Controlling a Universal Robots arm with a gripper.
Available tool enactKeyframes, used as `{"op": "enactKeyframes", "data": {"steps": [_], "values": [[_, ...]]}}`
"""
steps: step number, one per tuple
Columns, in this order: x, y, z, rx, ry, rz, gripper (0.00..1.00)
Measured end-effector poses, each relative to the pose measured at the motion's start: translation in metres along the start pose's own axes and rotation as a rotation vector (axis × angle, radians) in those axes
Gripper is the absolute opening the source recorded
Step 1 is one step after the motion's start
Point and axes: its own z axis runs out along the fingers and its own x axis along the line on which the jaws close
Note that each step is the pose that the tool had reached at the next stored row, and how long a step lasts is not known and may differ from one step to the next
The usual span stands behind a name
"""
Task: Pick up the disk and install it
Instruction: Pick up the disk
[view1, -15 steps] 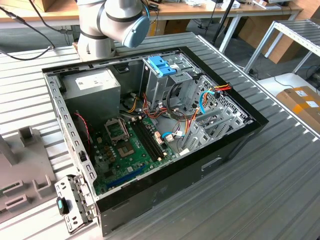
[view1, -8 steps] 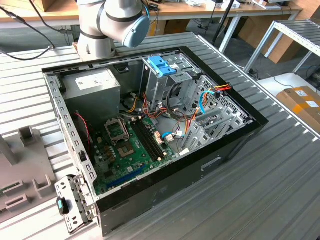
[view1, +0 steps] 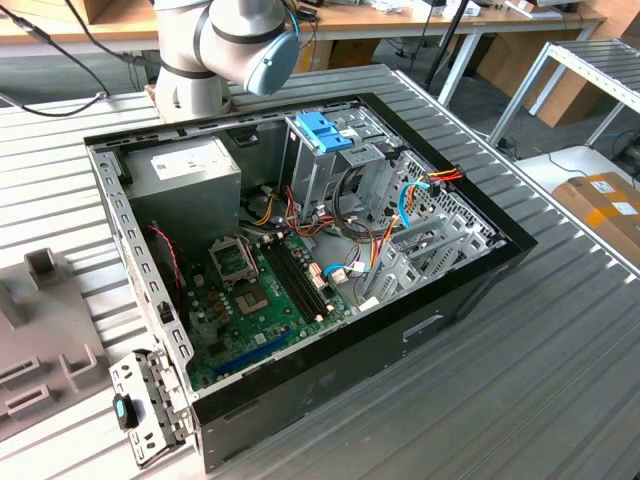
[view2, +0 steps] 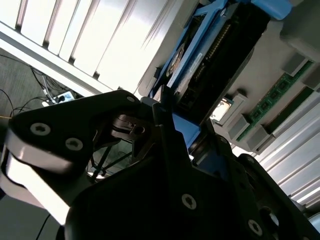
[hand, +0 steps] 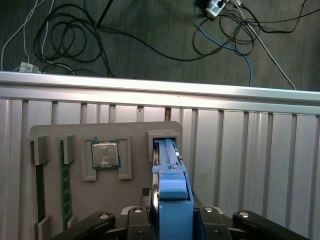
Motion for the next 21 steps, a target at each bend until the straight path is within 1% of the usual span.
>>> {"op": "enactKeyframes", "data": {"steps": [5, 8, 10, 13, 14, 21], "values": [[0.0, -0.0001, 0.0002, -0.0009, 0.0002, 0.001, 0.37], [0.0005, -0.0011, 0.0065, -0.0069, 0.0, 0.01, 0.37], [0.0008, -0.0024, 0.0092, -0.0075, 0.0, 0.02, 0.37], [0.0015, -0.0072, 0.0157, -0.0069, -0.0001, 0.047, 0.37], [0.0016, -0.0077, 0.0167, -0.0072, 0.0, 0.051, 0.37], [0.0016, -0.008, 0.0173, -0.0066, -0.0001, 0.056, 0.37]]}}
